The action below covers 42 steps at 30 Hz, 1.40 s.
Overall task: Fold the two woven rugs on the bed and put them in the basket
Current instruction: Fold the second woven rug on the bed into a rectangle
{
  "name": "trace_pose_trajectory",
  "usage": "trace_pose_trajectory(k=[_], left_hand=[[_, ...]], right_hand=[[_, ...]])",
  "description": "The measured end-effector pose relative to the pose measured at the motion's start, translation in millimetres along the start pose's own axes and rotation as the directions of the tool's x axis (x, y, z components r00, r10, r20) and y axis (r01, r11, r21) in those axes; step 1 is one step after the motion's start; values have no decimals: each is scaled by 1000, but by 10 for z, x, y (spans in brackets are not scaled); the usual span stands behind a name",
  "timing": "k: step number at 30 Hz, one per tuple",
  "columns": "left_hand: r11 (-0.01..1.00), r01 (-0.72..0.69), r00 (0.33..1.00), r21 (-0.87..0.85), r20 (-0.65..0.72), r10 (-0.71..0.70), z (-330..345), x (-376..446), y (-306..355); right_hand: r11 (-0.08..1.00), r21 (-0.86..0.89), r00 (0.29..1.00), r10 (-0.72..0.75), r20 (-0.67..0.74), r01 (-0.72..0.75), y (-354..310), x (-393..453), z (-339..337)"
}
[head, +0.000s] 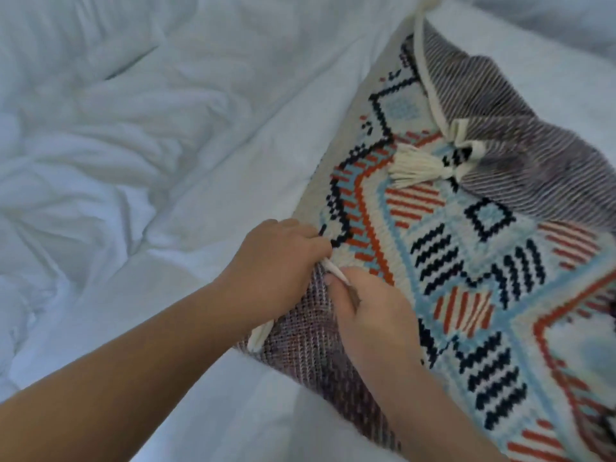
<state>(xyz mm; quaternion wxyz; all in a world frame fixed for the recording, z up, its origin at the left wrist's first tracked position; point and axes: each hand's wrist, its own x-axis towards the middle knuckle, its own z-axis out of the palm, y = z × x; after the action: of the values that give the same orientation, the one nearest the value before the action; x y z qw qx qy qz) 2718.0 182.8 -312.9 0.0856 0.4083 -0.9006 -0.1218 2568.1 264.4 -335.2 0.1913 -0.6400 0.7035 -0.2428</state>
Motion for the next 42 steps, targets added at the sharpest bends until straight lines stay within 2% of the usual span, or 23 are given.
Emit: trace_pose_trajectory(k=[3, 6, 9, 11, 13, 15, 18, 21, 23, 25, 30, 35, 39, 42], left_hand=[[999, -19, 999, 49, -49, 21, 70, 630, -15], [998, 10, 998, 63, -62, -6, 224, 1057, -109], [991, 79, 990, 109, -125, -65, 446, 979, -124], [992, 90, 989, 90, -121, -78, 700, 599, -115], [991, 108, 994, 76, -7, -108, 966, 166, -185], [989, 130, 985, 73, 107, -137, 1158, -117, -265], [992, 118, 985, 46, 125, -123, 1278, -208, -290], [967, 151, 987, -206, 76, -138, 1273, -168, -240], [880, 233, 972, -415, 79, -221, 1239, -121, -211], [826, 293, 956, -482, 125, -266, 1194, -97, -221], [854, 271, 952, -443, 253, -172, 1054, -411, -379], [890, 306, 912, -339, 372, -172, 828, -1055, -400], [901, 328, 887, -283, 420, -191, 668, -1272, -394], [903, 339, 861, -266, 475, -183, 520, -1582, -364]], right_hand=[[992, -120, 998, 51, 28, -47, 261, 526, -246], [970, -233, 997, 71, -23, -74, 482, 907, -294], [912, -388, 989, 92, -113, -129, 679, 943, -82], [912, -392, 985, 61, -159, -120, 721, 713, 115], [917, -395, 995, 13, -102, -52, 716, 374, 382], [916, -401, 999, 31, 30, -16, 706, 76, 645], [928, -370, 994, 62, 87, -25, 714, -64, 850], [932, -363, 989, 73, 129, -21, 742, -42, 859], [933, -358, 981, 84, 175, -16, 763, -45, 860], [935, -356, 971, 82, 223, 3, 756, -69, 850], [944, -321, 936, 43, 350, 76, 608, -222, 864], [954, -255, 884, -20, 468, 157, 248, -662, 1025], [966, -206, 856, -31, 516, 159, 71, -811, 1047], [989, -106, 812, -23, 583, 104, -128, -1004, 1027]])
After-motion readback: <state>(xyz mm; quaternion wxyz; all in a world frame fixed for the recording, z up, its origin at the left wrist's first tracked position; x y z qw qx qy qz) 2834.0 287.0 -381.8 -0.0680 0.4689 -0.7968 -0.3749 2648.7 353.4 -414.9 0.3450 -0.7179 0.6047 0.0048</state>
